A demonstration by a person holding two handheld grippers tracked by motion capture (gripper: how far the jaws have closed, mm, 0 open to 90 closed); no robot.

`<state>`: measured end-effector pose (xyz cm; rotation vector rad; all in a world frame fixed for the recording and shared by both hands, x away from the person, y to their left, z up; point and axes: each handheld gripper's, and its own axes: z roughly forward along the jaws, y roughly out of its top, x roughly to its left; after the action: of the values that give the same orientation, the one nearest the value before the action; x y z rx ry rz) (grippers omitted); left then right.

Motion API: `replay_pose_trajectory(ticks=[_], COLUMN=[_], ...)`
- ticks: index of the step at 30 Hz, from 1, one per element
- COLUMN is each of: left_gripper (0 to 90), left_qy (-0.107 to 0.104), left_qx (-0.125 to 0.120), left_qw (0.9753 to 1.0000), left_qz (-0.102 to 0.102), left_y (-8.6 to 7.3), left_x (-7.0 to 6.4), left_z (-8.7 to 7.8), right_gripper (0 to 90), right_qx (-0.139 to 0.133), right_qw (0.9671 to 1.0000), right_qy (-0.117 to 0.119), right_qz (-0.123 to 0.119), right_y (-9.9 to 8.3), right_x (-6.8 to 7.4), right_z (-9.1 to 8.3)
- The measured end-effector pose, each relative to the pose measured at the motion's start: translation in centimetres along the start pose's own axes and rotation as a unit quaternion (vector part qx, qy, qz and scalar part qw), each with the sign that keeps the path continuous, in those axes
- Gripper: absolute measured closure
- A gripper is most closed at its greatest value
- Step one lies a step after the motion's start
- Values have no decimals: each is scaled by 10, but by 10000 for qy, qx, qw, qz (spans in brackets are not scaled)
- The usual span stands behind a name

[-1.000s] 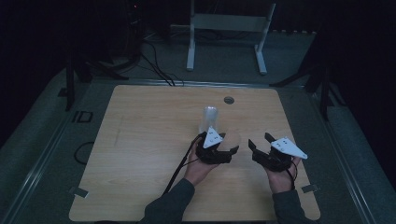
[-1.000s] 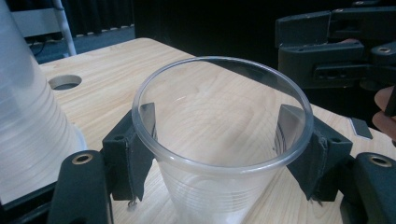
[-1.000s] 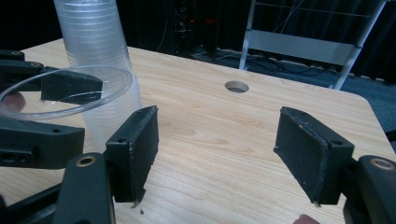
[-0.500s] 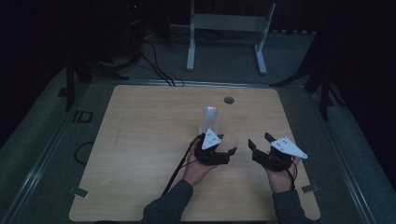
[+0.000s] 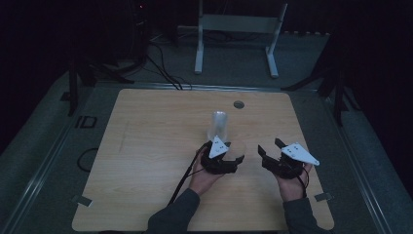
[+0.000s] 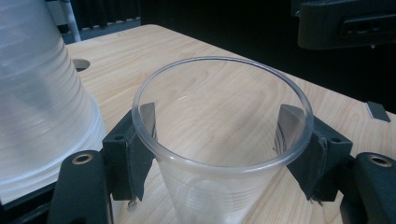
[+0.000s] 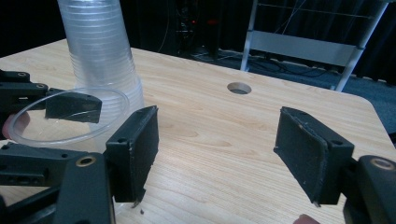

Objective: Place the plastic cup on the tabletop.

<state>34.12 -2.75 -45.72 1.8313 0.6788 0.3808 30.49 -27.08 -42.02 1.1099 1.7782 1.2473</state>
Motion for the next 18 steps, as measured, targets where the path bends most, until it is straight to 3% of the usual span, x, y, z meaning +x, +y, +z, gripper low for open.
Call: replay_pose_trajectory(ticks=[18], left_gripper=[300], left_qy=[36], left_qx=[59], left_qw=[10000], left_qz=[-54], left_y=[-8], left_x=[2], left_z=[0], right_gripper=[299], right_qx=[8], right_qw=[10000], right_qy=[2], right_qz=[9], right_y=[-1], right_x=[0], right_z=[0])
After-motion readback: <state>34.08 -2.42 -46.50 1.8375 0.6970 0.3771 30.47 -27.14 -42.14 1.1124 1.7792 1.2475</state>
